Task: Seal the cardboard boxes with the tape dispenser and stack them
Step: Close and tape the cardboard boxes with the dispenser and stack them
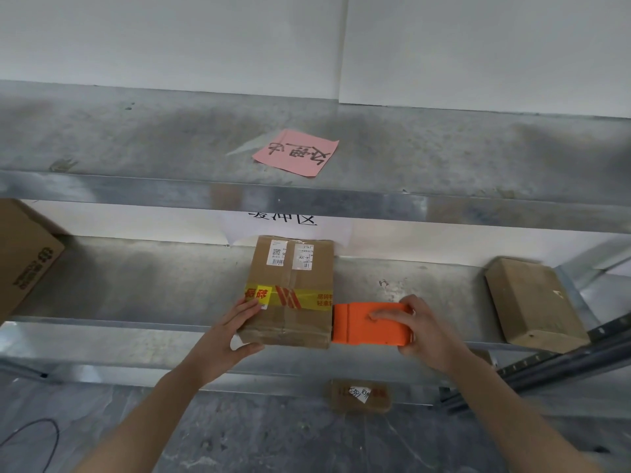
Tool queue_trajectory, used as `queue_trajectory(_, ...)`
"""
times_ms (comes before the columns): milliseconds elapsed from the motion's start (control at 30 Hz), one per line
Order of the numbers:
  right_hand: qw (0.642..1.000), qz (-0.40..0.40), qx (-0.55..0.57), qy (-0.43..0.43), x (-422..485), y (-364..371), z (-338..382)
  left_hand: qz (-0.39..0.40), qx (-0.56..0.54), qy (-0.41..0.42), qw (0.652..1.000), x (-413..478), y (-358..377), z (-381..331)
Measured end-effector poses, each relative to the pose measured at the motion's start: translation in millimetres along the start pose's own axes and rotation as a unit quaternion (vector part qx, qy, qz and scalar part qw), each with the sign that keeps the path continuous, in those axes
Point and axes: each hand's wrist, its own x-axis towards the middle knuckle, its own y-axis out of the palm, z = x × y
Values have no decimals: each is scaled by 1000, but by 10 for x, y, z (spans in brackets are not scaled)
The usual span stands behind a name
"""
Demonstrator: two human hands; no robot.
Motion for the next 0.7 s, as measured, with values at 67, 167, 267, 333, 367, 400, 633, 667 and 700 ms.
queue_trajectory(67, 1000, 4, 12, 3, 50, 0, -20, -2, -9, -2, 1000, -8, 28, -46)
queue_trajectory(167, 999, 12, 33, 14, 10, 1, -125, -10, -13, -4, 1000, -7, 58, -68)
queue_trajectory(267, 997, 32, 54, 32, 21, 47, -109, -24, -15, -7, 1000, -17, 84, -64)
queue_trajectory(333, 996, 35, 73, 33, 91, 90, -103, -32, -25, -13, 999, -19, 110, -80)
queue_trajectory(367, 995, 34, 83, 36, 115, 106, -121, -35, -33, -19, 999, -21, 124, -97)
queue_trajectory(400, 995, 32, 91, 40, 130, 108, -140, -40, -47, -29, 998, -19, 142, -121)
queue_trajectory(633, 989, 68, 102, 77, 186, 35, -176, -86, -88, -55, 991, -13, 163, -208)
queue_trajectory(667, 989, 71, 100, 79, 198, 43, -191, -88, -82, -55, 991, -15, 165, -214)
queue_trajectory(700, 989, 71, 100, 82, 215, 47, -208, -93, -76, -54, 991, -15, 176, -219)
